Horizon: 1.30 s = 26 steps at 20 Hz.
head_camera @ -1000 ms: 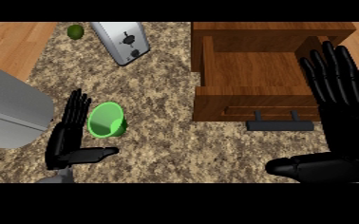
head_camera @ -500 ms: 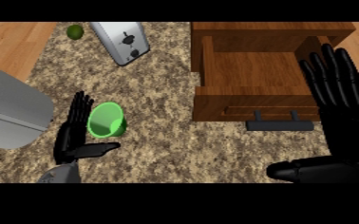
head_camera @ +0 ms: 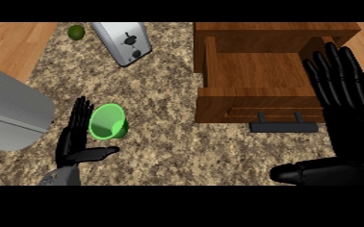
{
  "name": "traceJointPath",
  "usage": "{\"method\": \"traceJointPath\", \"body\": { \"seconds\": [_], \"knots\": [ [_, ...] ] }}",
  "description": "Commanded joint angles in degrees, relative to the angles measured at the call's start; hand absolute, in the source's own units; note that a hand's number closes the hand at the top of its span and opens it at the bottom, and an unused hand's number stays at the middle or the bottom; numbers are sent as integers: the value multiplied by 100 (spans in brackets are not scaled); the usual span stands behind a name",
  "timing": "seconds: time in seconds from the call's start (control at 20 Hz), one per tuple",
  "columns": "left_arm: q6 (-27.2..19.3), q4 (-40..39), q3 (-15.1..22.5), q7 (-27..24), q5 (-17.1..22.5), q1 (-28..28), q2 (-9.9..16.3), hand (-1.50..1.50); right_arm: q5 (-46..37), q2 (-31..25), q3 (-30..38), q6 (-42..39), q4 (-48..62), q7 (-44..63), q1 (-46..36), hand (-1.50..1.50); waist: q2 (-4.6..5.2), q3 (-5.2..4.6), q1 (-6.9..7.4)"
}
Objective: Pick up the cup, place it into the drawer and close the drawer
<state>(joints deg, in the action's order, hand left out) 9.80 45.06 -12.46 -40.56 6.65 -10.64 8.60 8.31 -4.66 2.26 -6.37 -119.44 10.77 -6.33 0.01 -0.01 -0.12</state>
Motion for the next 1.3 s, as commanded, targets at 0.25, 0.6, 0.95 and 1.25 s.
{"method": "traceJointPath", "body": {
  "seconds": [0.25, 0.6, 0.95, 1.25],
  "knots": [
    [137, -1135, -17, -660, -43, -655, -28, -150, 11, -75, 45, -43, -43, 72, -105, -150, 2, -2, -13],
    [590, -2262, -248, -1132, 54, -1139, 294, -150, -43, 153, -194, -7, -211, -36, 216, -150, 12, -5, -42],
    [626, -2458, -224, -1222, 155, -1420, -22, -150, -68, -3, -30, -10, 232, 29, -231, -150, 13, -4, -30],
    [1479, -2860, -185, -1672, 157, -1325, 30, -150, 66, 10, 36, -81, 99, -93, -37, -150, 34, -11, -72]
  ]
}}
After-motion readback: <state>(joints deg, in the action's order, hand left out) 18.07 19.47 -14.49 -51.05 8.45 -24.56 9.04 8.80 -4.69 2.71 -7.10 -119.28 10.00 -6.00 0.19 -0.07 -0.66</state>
